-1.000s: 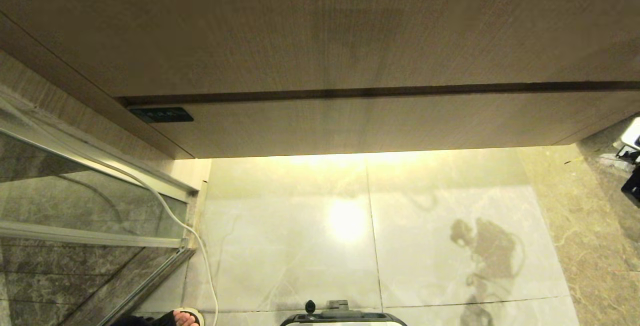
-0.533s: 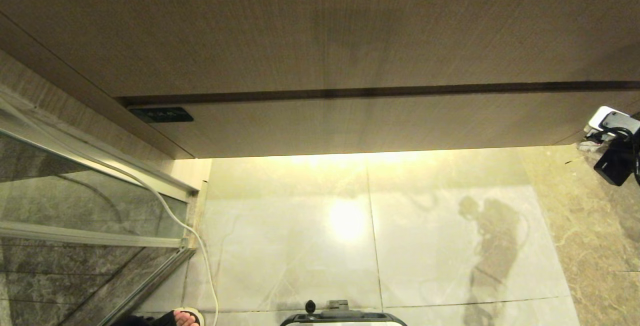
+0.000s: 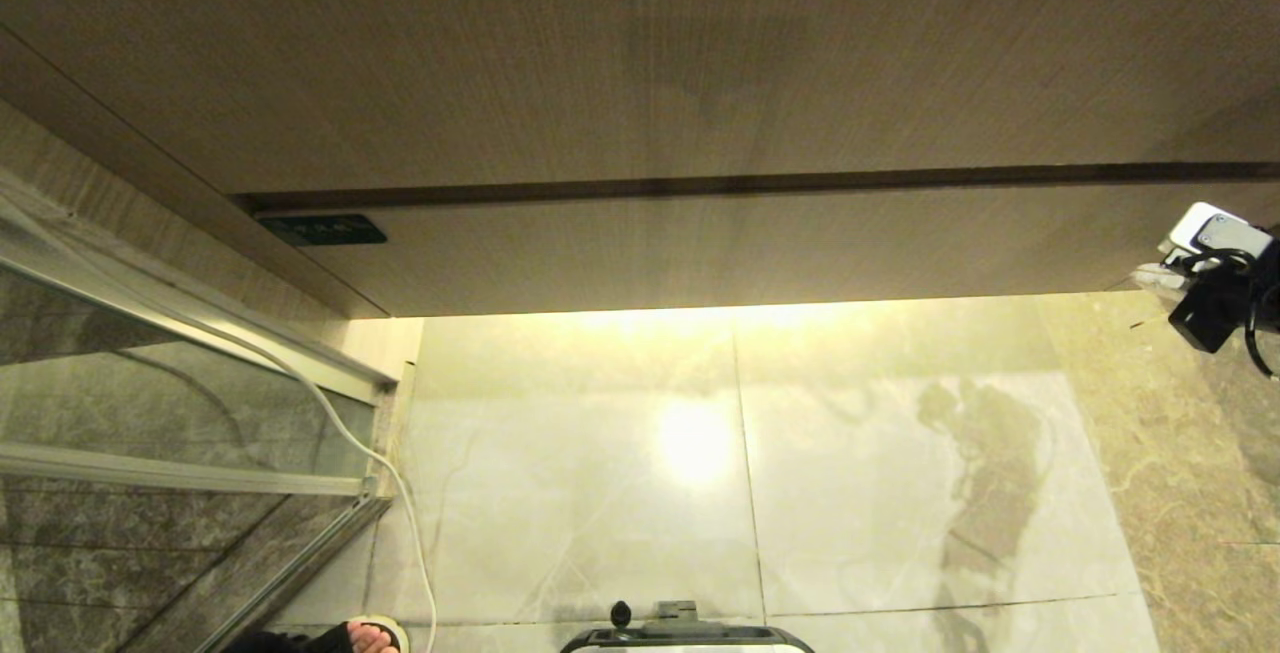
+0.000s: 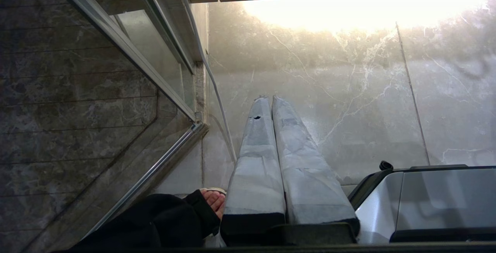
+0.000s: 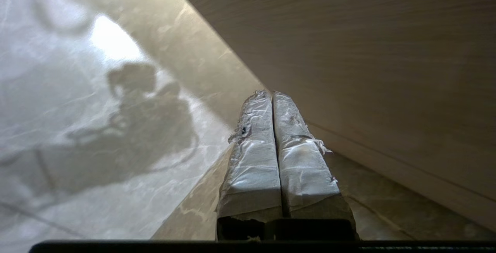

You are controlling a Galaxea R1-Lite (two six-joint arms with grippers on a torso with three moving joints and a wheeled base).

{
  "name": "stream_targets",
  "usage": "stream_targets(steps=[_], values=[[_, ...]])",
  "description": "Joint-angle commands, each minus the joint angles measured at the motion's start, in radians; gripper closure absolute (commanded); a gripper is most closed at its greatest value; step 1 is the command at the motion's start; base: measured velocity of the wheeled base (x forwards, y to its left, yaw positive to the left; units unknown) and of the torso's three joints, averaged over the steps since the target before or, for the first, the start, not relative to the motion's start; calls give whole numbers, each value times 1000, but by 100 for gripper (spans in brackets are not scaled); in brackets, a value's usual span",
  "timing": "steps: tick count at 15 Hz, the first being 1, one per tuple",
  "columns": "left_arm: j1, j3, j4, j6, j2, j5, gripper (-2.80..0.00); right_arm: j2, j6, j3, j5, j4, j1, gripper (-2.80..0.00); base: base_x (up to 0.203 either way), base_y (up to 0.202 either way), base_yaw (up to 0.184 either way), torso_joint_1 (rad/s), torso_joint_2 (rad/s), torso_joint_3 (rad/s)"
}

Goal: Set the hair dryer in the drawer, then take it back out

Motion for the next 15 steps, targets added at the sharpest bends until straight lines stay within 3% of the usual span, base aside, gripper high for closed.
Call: stream_targets(steps=[1,15], values=[[-1,1,0,0,0,0,0,14,23,-13,3,-37,0,0,0,0,0,0,0,0],[0,2,0,0,0,0,0,63,87,-62,2,-134,6,0,0,0,0,0,0,0]])
